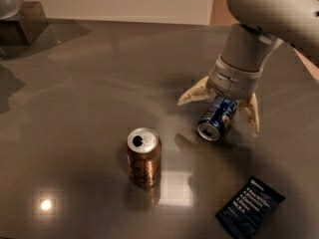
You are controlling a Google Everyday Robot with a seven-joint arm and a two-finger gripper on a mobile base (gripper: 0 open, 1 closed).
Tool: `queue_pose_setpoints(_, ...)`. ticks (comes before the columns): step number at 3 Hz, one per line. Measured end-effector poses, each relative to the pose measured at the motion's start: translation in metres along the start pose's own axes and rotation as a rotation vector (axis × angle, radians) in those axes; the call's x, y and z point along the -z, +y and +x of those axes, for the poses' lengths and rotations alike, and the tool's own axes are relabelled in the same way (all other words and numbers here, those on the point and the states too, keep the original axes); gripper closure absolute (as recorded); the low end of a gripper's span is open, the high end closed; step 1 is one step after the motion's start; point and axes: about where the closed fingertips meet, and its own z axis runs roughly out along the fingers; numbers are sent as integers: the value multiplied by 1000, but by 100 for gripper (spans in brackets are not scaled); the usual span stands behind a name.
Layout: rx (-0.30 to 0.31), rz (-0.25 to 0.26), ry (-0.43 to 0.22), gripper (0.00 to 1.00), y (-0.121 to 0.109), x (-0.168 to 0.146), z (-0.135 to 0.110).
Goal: Place pepsi can upright
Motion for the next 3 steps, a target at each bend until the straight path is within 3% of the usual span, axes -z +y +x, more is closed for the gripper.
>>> queue_pose_setpoints(3, -43, 15, 28, 0, -8, -4, 9)
